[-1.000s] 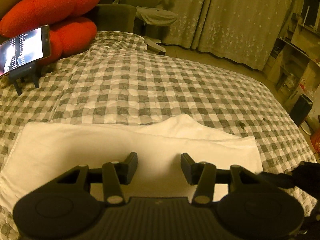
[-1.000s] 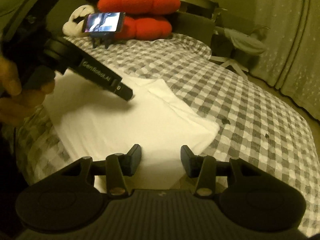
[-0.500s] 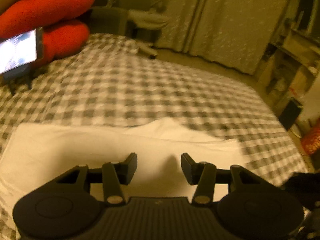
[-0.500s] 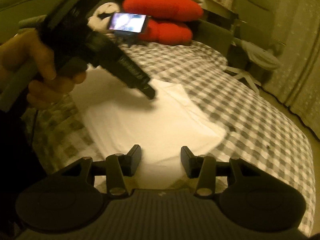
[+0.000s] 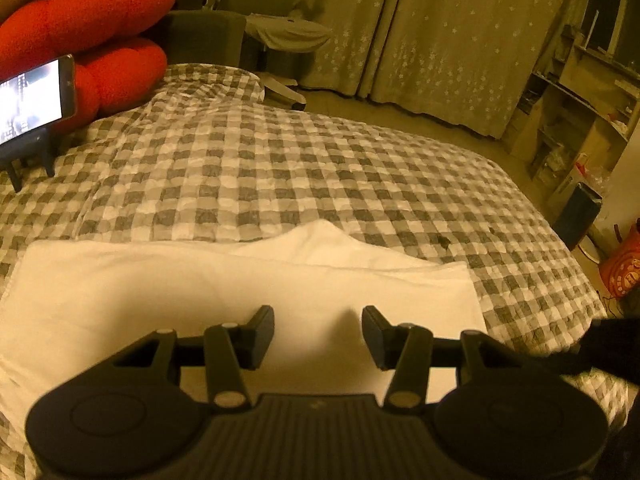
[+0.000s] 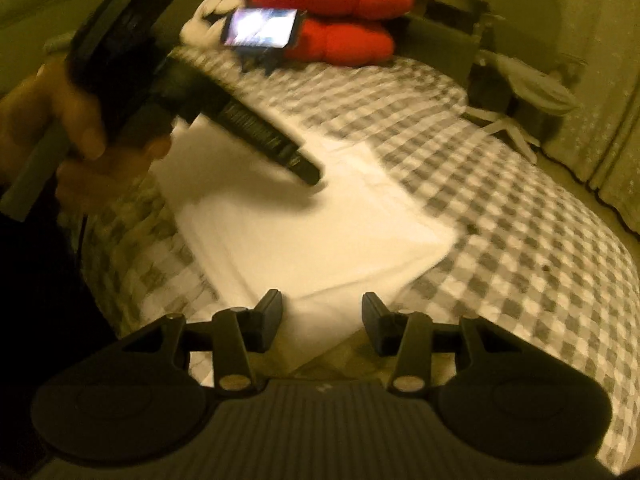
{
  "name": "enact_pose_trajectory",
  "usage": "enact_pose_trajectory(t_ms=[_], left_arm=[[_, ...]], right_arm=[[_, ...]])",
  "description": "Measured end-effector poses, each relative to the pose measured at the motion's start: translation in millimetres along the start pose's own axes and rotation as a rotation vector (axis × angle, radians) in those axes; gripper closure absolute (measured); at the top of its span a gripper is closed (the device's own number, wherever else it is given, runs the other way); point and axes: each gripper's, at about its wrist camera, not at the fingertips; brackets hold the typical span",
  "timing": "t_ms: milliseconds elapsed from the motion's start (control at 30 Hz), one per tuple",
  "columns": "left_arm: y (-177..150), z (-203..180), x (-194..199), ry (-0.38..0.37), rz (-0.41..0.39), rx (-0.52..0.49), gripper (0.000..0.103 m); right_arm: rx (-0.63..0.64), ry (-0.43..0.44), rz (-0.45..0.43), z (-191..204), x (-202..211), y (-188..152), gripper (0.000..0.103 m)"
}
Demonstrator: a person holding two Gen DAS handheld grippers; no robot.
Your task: Fold clothes
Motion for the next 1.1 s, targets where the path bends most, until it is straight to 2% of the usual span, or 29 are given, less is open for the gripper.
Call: enact_pose_trajectory(t_ms=[100,200,333,500,600,700,833,933,1000,1067,1100], left_arm=[[-3.5,-5.6,-1.0,-0.01,0.009,-0.02,0.056],[-9.5,-18.6,0.0,0.005,0.0,-0.072,0.056],[-12.5,-27.2,4.5,0.02,-0.03,-0.12,0.056],[-10.6,-26.9,6.2,0.021,-0.043,-0.109,0.056],[-11.9,-28.8,7.8,0.019,-0.047,-0.111,0.056],[-14.2,-30.3,7.1,0.018,-0.039,-0.116,0.056],[-18.7,-32.0,3.5,0.01,-0.014,-0.109,0.056],[-21.0,-31.6,2.5,0.001,-0.004,-0.091,0.055],[-21.3,-30.4,3.6,-0.006,-0.002,-0.08,0.055],[-23.1,-30.2,3.8,-0.009,0.001,-0.073,0.055],[-23.1,-30.0,3.8,-0.009,0.001,-0.074,0.055]], right_arm=[[-0.144,-0.048,0.018,-22.3,-5.7,-0.8,0.051],[-0.198,-0.125,0.051,-35.9,-18.6,-2.4,0.051],[-0.271,-0.129,0.013,-45.5,-19.8,2.5,0.051],[-0.366,-0.179,0.001,-52.8,-30.2,4.8,0.051],[-0.445,-0.153,-0.045,-62.0,-30.3,9.5,0.051],[-0.466,-0.14,-0.072,-65.0,-30.6,15.0,0.051],[-0.466,-0.162,-0.054,-65.5,-43.3,16.7,0.051],[-0.433,-0.201,-0.065,-62.0,-50.1,15.0,0.058],[-0.428,-0.212,-0.077,-61.2,-51.7,14.8,0.074],[-0.432,-0.21,-0.089,-61.9,-52.0,13.9,0.084],[-0.43,-0.216,-0.091,-61.6,-52.6,14.4,0.084]])
Point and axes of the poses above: each gripper's, at about its wrist camera, not at the fingertips, and x roughly against the way its jaws point, z to its left, y to its top, and after that the axes turned 4 degrees about -z, right-handed
